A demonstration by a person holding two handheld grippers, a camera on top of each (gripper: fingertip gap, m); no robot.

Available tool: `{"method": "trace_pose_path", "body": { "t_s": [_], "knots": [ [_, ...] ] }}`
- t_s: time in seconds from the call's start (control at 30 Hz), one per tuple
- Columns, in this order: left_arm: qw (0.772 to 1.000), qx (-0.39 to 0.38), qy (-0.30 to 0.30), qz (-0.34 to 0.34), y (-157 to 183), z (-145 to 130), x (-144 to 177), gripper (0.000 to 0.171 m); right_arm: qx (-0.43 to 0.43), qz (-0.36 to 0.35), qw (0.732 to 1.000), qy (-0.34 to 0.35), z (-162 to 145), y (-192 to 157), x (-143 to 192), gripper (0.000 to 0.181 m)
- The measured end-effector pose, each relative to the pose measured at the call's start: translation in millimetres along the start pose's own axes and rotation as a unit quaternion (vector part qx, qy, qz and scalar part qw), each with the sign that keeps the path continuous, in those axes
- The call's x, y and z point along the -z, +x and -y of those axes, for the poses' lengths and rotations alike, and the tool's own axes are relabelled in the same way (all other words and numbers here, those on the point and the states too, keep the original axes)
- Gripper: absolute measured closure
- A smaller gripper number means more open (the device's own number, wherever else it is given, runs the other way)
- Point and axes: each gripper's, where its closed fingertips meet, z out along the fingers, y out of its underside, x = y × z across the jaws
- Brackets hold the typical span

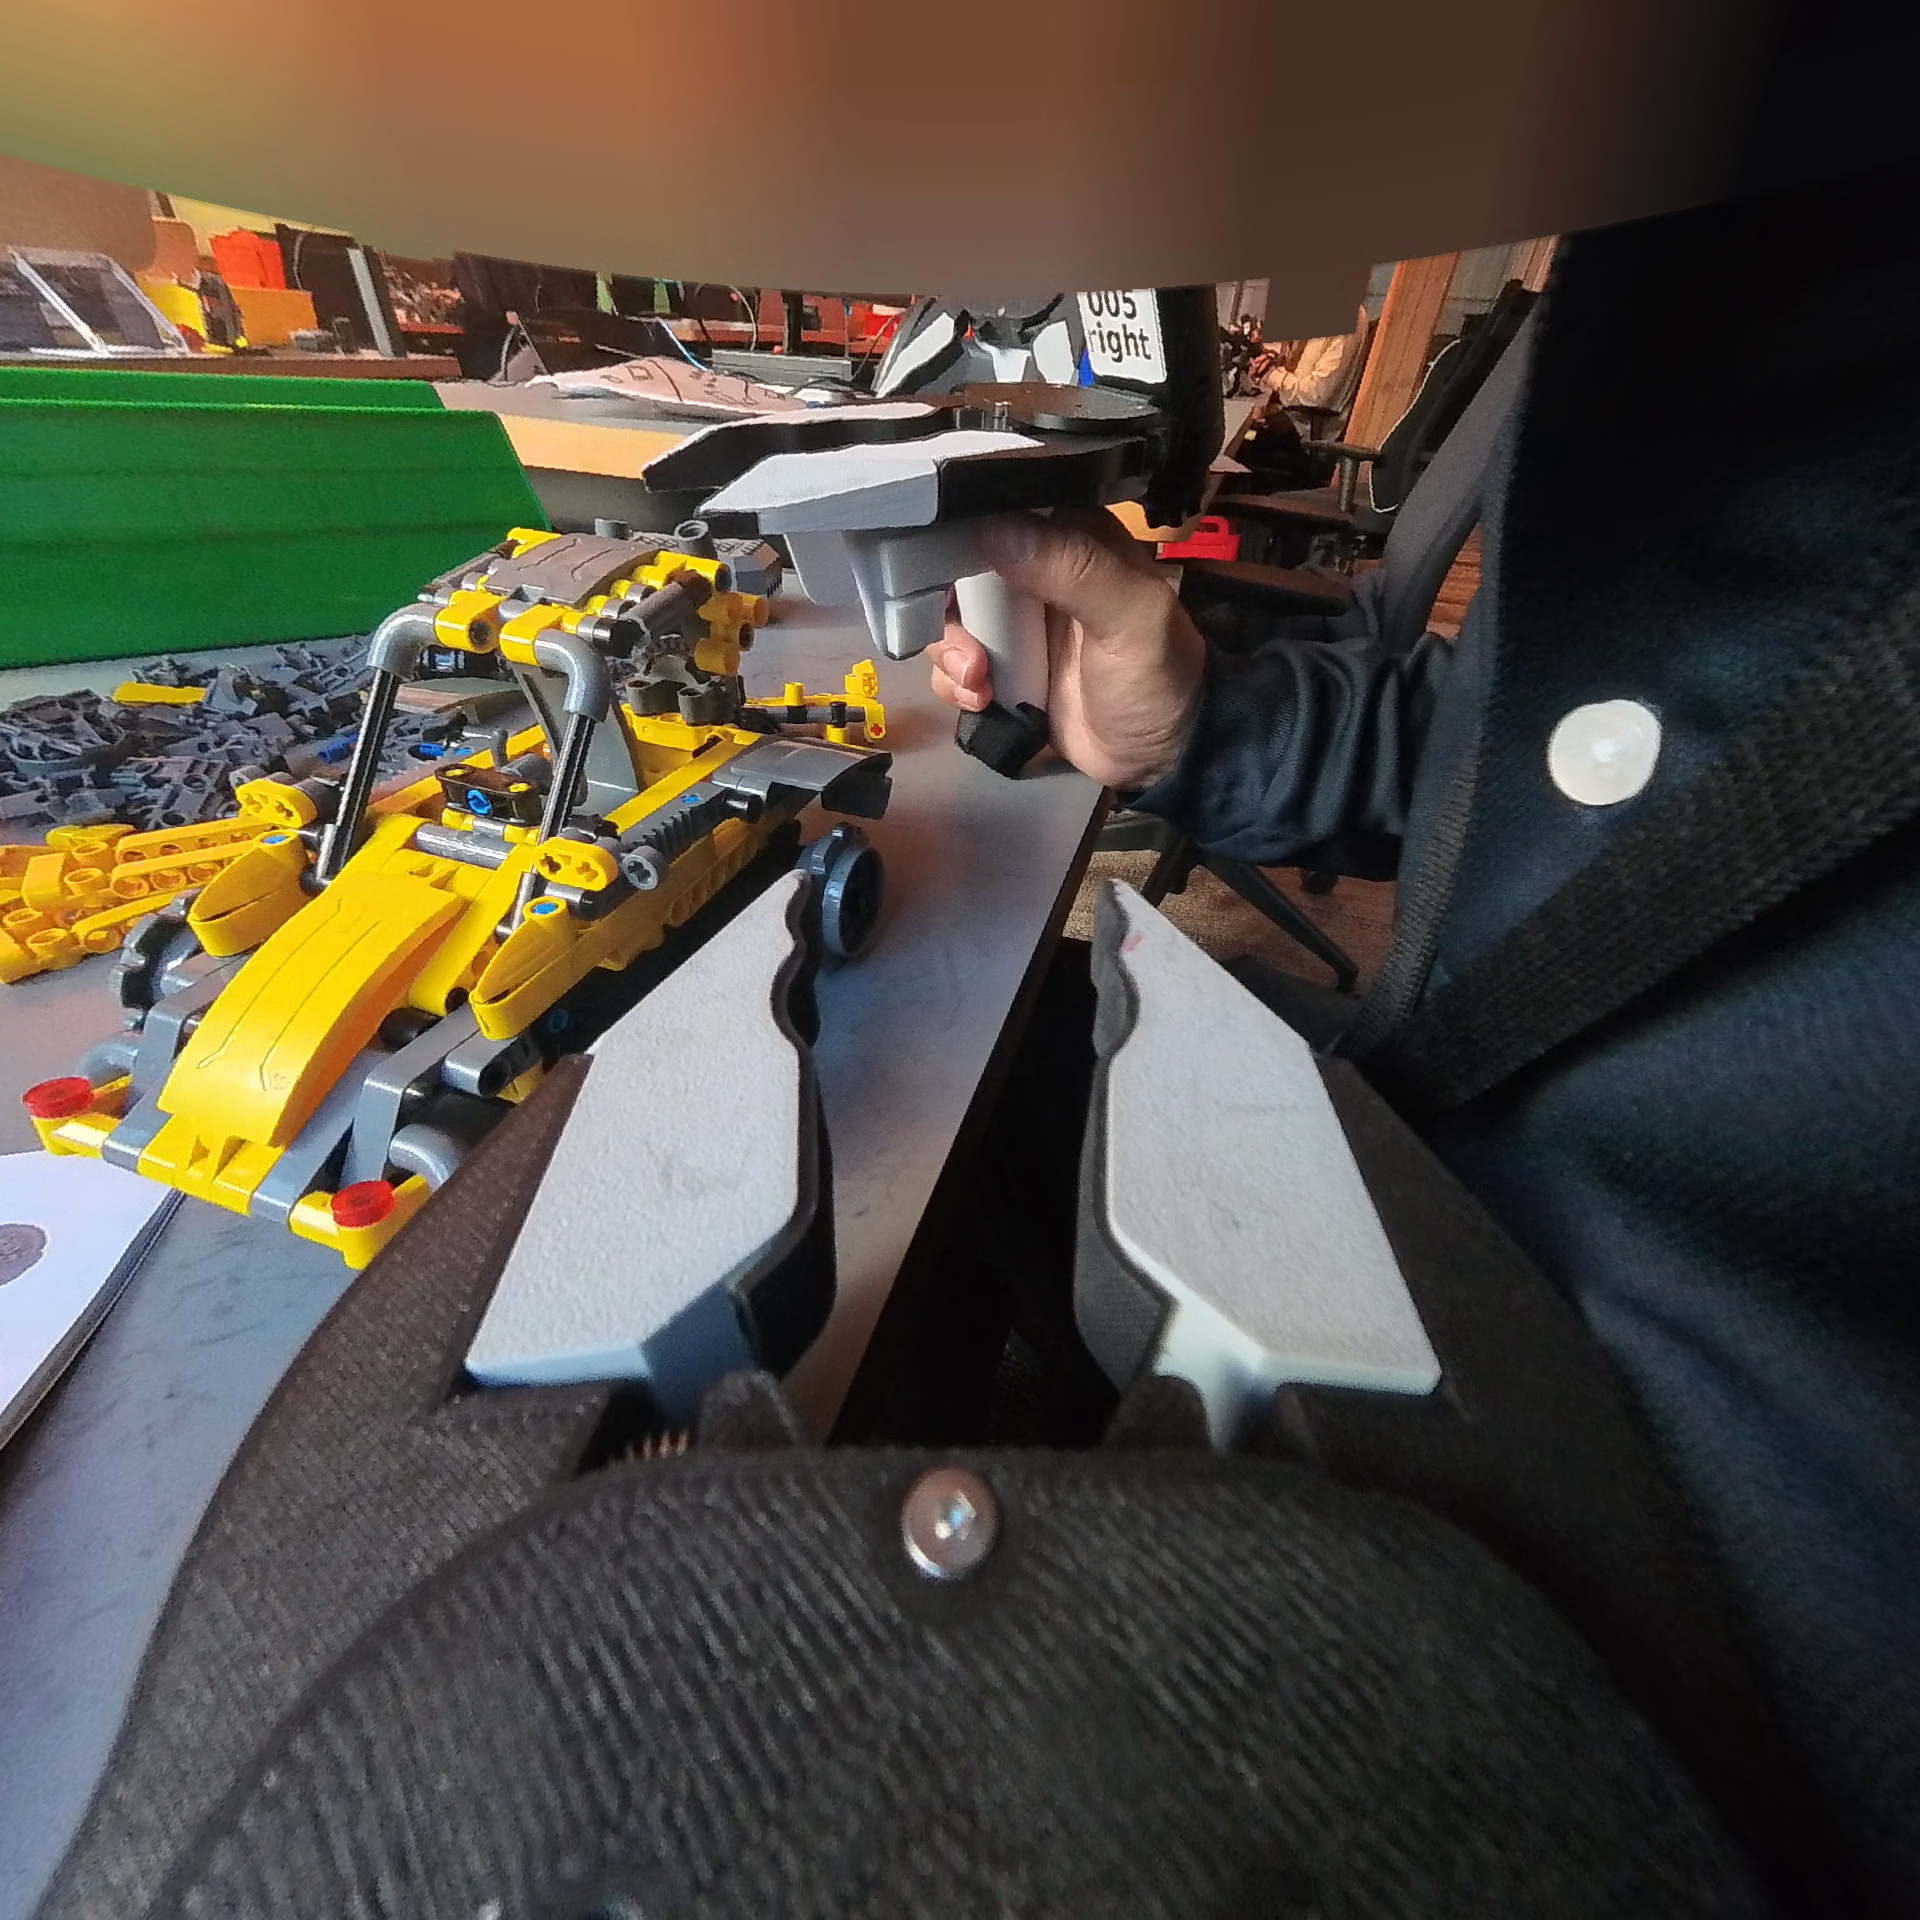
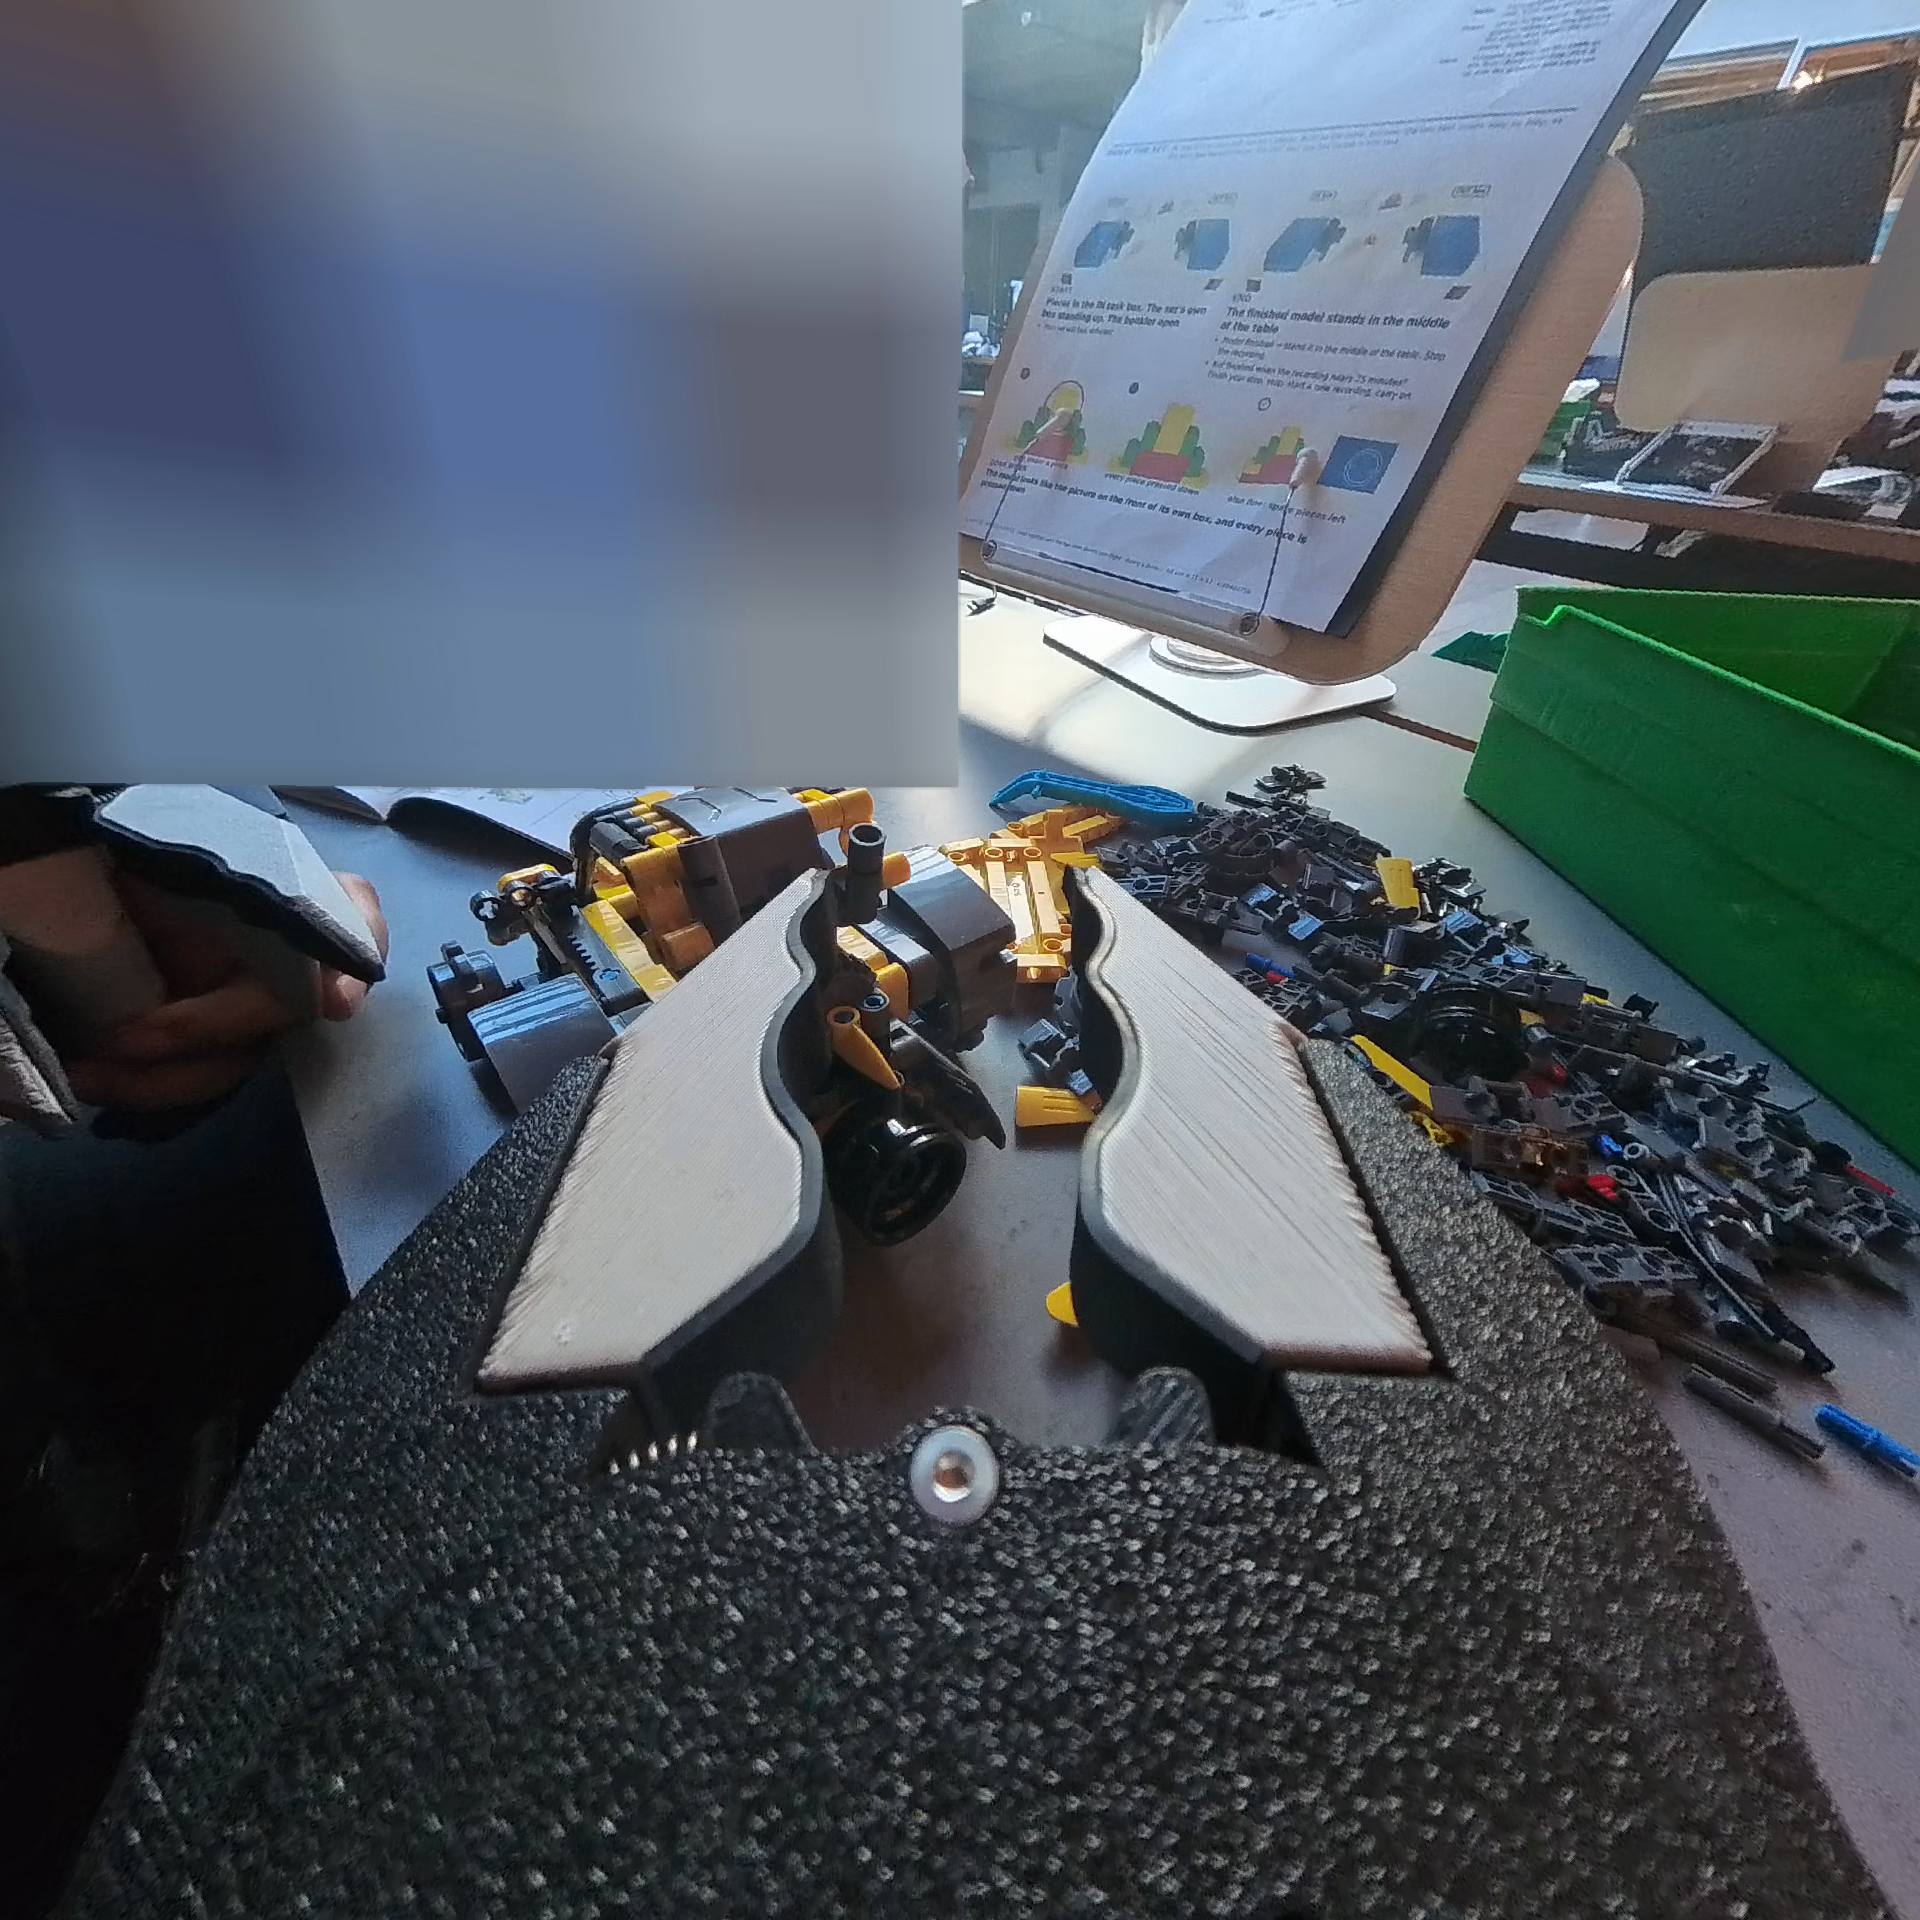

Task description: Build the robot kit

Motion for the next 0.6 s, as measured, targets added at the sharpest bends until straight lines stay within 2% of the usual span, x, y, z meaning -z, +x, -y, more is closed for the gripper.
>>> {"method": "trace_pose_path", "body": {
  "t_s": [0.5, 0.6],
  "knots": [
    [1.000, 0.000, -0.002, -0.001, -0.1, -0.4, -0.2, 0.123, 0.038, 0.020, 0.999, -0.019, -5.1, -14.3, -5.2, 0.138],
    [1.000, 0.000, -0.002, -0.001, 0.0, -0.5, -0.2, 0.123, 0.064, 0.020, 0.997, -0.032, -8.9, -19.8, -7.9, 0.147]
  ]
}}
